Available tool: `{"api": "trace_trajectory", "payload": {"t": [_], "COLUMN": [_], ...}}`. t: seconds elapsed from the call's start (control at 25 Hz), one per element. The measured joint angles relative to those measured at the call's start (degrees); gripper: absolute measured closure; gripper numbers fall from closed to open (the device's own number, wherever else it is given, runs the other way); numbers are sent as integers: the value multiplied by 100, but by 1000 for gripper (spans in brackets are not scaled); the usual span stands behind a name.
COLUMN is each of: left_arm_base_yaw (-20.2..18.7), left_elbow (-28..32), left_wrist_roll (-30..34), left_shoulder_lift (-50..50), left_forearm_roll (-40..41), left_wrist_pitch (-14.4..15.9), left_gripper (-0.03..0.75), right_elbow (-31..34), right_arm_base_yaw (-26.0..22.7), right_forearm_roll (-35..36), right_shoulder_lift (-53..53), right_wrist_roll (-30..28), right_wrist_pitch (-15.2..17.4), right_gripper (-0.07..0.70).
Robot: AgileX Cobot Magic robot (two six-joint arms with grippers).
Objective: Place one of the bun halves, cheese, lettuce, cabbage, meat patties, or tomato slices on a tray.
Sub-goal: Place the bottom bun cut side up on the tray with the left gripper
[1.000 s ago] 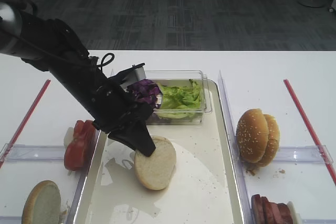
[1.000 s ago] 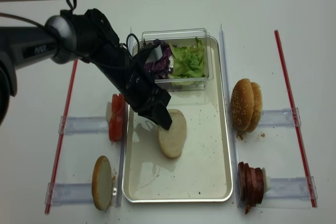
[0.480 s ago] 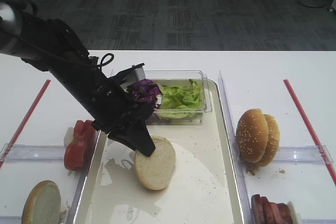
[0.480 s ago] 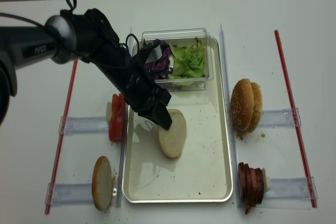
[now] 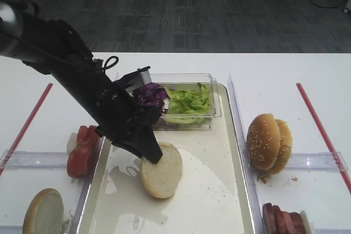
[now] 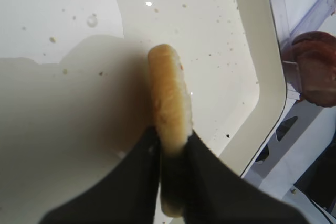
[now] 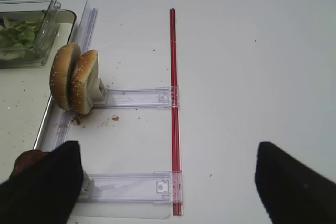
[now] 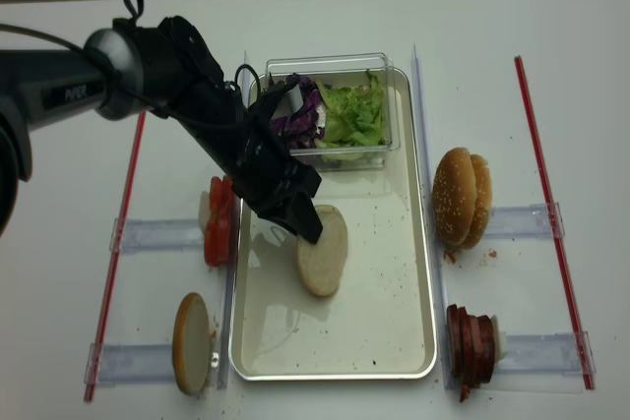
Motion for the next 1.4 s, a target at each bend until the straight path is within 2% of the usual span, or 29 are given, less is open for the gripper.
{"api": "trace_trajectory", "payload": {"t": [0.16,0.48,0.88,1.4], "left_arm_base_yaw": [0,0,0,0], "left_elbow": [0,0,0,0], "left_wrist_roll": [-27,-53,-57,-66], "left_shoulder_lift": [0,0,0,0], "left_forearm_roll": [0,47,68,68], "left_wrist_pitch": [0,-14,-42,-46], "left_gripper": [613,507,465,333], "right_elbow": [0,0,0,0], "right_arm_base_yaw": [0,0,0,0], "right_forearm_roll": [0,0,0,0], "right_shoulder_lift": [0,0,0,0], "right_wrist_roll": [0,0,0,0], "right_wrist_pitch": [0,0,0,0], "right_gripper": [-45,-45,-45,-45]}}
